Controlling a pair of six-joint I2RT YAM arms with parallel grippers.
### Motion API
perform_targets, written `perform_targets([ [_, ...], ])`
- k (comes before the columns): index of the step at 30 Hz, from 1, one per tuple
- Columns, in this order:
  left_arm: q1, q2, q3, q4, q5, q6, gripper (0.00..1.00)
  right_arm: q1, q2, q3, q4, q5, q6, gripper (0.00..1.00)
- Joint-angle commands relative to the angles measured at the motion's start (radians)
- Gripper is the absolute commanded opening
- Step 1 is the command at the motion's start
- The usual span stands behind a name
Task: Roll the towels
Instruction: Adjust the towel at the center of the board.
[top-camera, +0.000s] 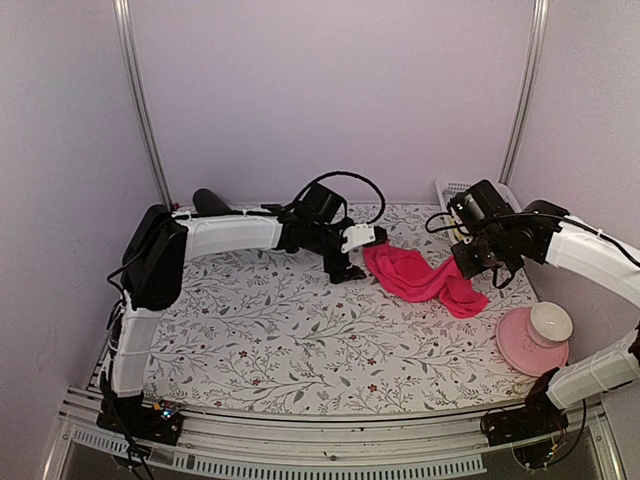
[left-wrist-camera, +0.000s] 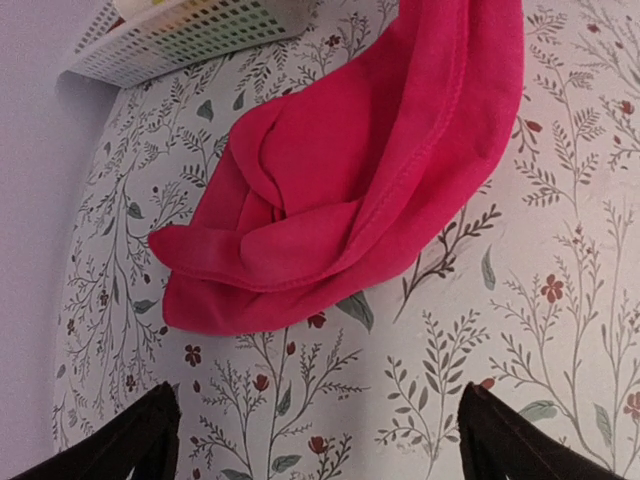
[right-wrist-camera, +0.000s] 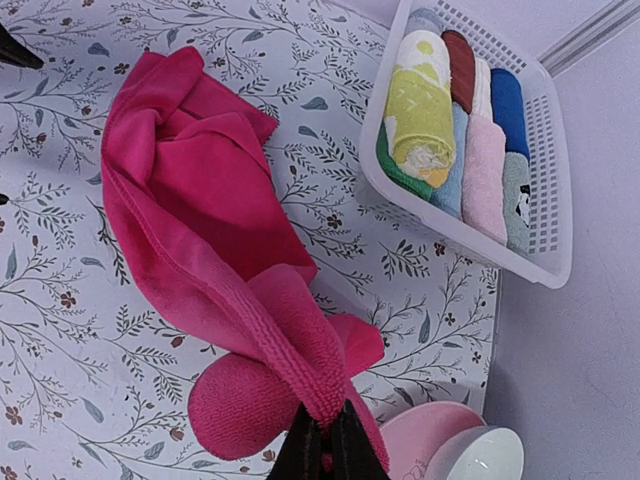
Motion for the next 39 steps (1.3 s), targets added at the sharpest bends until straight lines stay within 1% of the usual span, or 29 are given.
perform_targets([
  [1,-0.035,0.067,0.054,-0.115,0.037,0.157,0.97,0.000,-0.028,-0.022,-0.001,0.017,0.044,0.02],
  [3,-0.048,0.082,0.038,-0.073,-0.028,0.226,0.97,0.000,-0.039,-0.031,0.008,0.007,0.046,0.02],
  [6,-0.061,0.087,-0.009,0.054,-0.141,0.288,0.97,0.000,-0.049,-0.052,0.025,-0.001,0.049,0.02],
  [10,-0.065,0.108,-0.017,0.166,-0.210,0.374,0.97,0.000,-0.050,-0.079,0.040,-0.007,0.056,0.03],
  [13,-0.069,0.139,0.009,0.210,-0.232,0.437,0.97,0.000,-0.059,-0.104,0.059,-0.011,0.065,0.02],
  [17,-0.076,0.194,0.040,0.253,-0.258,0.516,0.87,0.000,-0.071,-0.131,0.073,-0.014,0.071,0.02],
  [20,-0.083,0.225,0.061,0.305,-0.283,0.567,0.75,0.000,-0.077,-0.148,0.084,-0.022,0.073,0.02],
  [21,-0.084,0.237,0.082,0.305,-0.281,0.569,0.72,0.000,-0.077,-0.149,0.085,-0.026,0.072,0.02],
  [24,-0.089,0.269,0.147,0.290,-0.279,0.587,0.67,0.000,-0.072,-0.152,0.090,-0.034,0.071,0.02],
  [27,-0.091,0.281,0.194,0.259,-0.262,0.605,0.58,0.000,-0.072,-0.157,0.096,-0.041,0.070,0.02],
  [30,-0.085,0.272,0.260,0.108,-0.188,0.607,0.57,0.000,-0.074,-0.161,0.102,-0.046,0.068,0.02],
  [32,-0.079,0.265,0.323,-0.052,-0.111,0.613,0.56,0.000,-0.075,-0.162,0.107,-0.046,0.065,0.03],
  [34,-0.077,0.260,0.351,-0.136,-0.066,0.638,0.54,0.000,-0.075,-0.164,0.109,-0.046,0.062,0.03],
  [36,-0.075,0.257,0.354,-0.152,-0.056,0.658,0.54,0.000,-0.075,-0.166,0.112,-0.048,0.059,0.03],
  [39,-0.077,0.276,0.347,-0.109,-0.097,0.686,0.53,0.000,-0.075,-0.172,0.118,-0.050,0.058,0.03],
])
